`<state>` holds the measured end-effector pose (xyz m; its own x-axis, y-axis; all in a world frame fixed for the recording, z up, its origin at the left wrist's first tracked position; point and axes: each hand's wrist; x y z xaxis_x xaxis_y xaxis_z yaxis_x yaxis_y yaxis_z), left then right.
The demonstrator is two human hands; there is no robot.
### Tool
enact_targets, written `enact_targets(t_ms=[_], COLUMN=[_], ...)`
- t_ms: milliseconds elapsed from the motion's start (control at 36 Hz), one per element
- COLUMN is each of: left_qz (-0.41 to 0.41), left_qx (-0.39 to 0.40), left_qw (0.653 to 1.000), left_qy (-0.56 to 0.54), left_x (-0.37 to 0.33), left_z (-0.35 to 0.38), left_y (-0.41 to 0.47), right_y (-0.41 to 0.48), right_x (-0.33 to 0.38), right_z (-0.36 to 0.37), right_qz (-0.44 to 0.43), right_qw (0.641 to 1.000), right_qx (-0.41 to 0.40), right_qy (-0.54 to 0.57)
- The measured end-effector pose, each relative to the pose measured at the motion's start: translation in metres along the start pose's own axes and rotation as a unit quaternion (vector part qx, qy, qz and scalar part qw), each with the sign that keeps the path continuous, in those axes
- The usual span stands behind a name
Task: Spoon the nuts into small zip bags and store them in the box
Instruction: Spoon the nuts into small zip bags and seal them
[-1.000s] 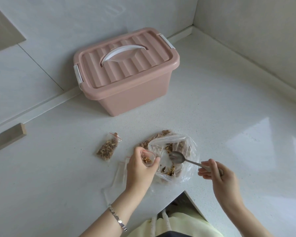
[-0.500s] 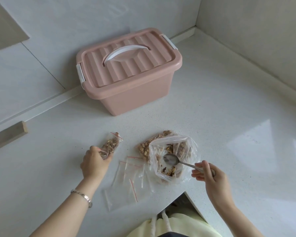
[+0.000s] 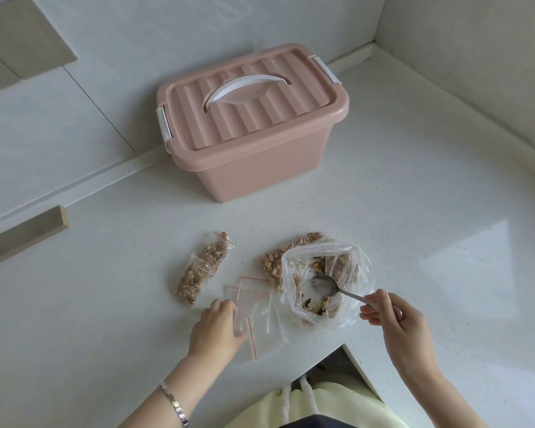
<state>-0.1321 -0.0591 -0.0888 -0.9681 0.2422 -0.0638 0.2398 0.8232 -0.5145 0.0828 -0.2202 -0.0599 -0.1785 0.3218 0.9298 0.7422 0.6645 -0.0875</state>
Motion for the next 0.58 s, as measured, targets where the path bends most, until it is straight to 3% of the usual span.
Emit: enact_targets(t_ms=[250, 361, 444, 583], left_qz=[-0.003, -0.003, 0.006, 0.054], left_qx=[-0.029, -0.087, -0.098, -0.025], left_qw=[0.998, 0.992, 0.978, 0.924], left_qy=[-0.047, -0.096, -0.185, -0.378], left_x=[0.012, 0.013, 0.010, -0.010], left_z=[-0.003, -0.023, -0.041, -0.068], left_y=[-0.002, -0.007, -0.011, -0.019], right_y=[-0.002, -0.003, -0.003, 0.004], right_x=[0.011, 0.018, 0.029, 0.054], right_z=[-0.002, -0.005, -0.008, -0.007], right_qz=[-0.052, -0.115, -0.214, -0.317], right_qw=[0.995, 0.988, 0.970, 0.944], right_qx=[0.027, 0.023, 0.018, 0.044], right_qy=[-0.077, -0.099, -0.119, -0.084])
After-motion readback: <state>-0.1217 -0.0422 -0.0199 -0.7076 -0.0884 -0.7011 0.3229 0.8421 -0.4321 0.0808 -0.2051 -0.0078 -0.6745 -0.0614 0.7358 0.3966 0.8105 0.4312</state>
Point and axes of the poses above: each hand's wrist, its own y-axis towards the middle knuckle, its own z-axis out of the palm, x = y × z, and after that the axes turned 12 degrees about -z, right-handed
